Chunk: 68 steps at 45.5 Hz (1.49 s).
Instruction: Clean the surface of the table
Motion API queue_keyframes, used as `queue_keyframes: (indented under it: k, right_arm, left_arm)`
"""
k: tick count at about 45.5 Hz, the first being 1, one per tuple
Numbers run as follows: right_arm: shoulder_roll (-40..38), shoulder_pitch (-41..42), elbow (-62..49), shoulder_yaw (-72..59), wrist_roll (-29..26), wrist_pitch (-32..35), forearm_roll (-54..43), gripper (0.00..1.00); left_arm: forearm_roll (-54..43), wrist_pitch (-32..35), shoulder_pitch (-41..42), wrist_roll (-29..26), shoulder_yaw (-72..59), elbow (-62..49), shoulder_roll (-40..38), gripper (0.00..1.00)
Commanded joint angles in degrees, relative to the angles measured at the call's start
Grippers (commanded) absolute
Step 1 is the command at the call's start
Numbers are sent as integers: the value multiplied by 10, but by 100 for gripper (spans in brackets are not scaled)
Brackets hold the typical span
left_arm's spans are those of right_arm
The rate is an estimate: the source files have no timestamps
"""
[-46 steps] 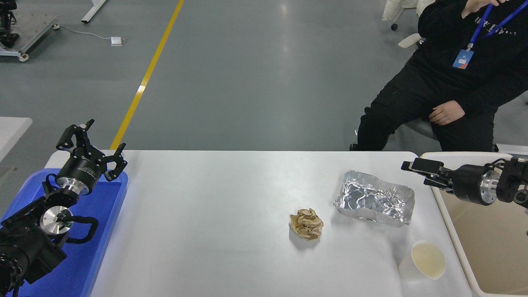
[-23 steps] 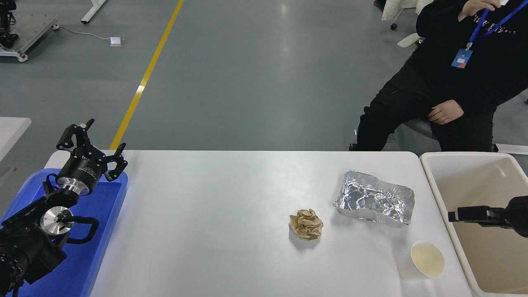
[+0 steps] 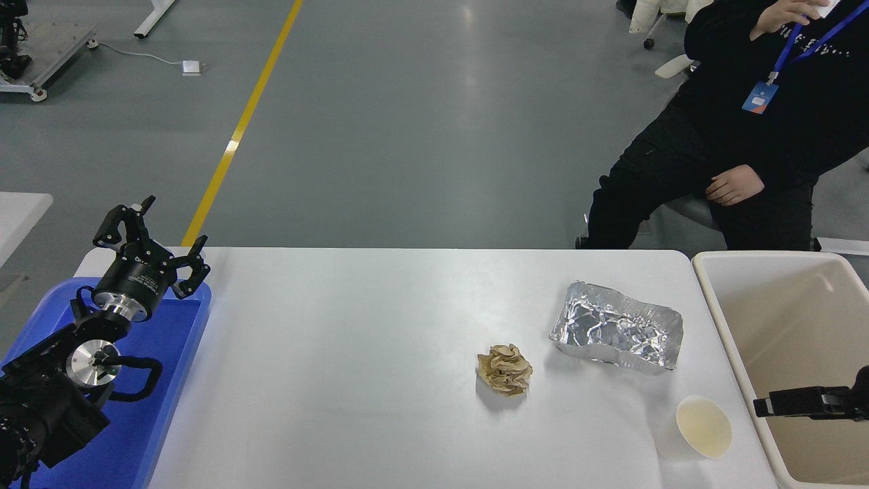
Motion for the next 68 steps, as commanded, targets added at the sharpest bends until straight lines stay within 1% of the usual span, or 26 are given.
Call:
queue_keyframes:
  k: [1, 20, 28, 41, 47, 49, 52, 55, 59, 60, 61, 62, 63, 64, 65, 66, 68]
  right_arm:
    - [1, -5, 18, -5, -4, 4, 2, 99]
    - [63, -34, 12, -4, -44, -20, 17, 99]
    - [77, -37, 10, -4, -65, -27, 19, 98]
    - [110, -42, -28, -4, -74, -38, 31, 98]
    - [127, -53, -49, -3, -79, -54, 31, 97]
    - [132, -56, -51, -3, -79, -57, 31, 96]
    - [142, -64, -56, -3, -79, -60, 31, 91]
    - [157, -73, -69, -3, -79, -71, 31, 89]
    - [174, -86, -88, -4, -79, -82, 31, 79]
    - [178, -87, -93, -4, -79, -82, 31, 74]
    - [181, -88, -96, -4, -79, -82, 30, 66]
    - [183, -90, -98, -5, -79, -82, 30, 55]
    - [185, -91, -99, -5, -79, -82, 30, 43]
    - [185, -91, -99, -6, -79, -81, 29, 28]
    - [185, -90, -100, -7, -79, -79, 28, 9]
    - [185, -90, -99, -9, -79, -77, 26, 0]
    - [184, -87, -100, -17, -79, -75, 26, 0]
  left_arm:
    - [0, 0, 0, 0, 0, 0, 0, 100]
    - [0, 0, 0, 0, 0, 0, 0, 100]
    - [1, 0, 0, 0, 0, 0, 0, 100]
    - [0, 0, 0, 0, 0, 0, 0, 100]
    - [0, 0, 0, 0, 0, 0, 0, 100]
    - [0, 0, 0, 0, 0, 0, 0, 100]
    - [0, 0, 0, 0, 0, 0, 0, 100]
    - [0, 0, 0, 0, 0, 0, 0, 100]
    - [0, 0, 0, 0, 0, 0, 0, 100]
    - [0, 0, 0, 0, 0, 0, 0, 100]
    - [0, 0, 0, 0, 0, 0, 0, 100]
    - [0, 0, 0, 0, 0, 0, 0, 100]
    - [0, 0, 0, 0, 0, 0, 0, 100]
    - [0, 0, 0, 0, 0, 0, 0, 100]
    - [0, 0, 0, 0, 0, 0, 0, 100]
    - [0, 0, 0, 0, 0, 0, 0, 100]
    - [0, 0, 0, 0, 0, 0, 0, 100]
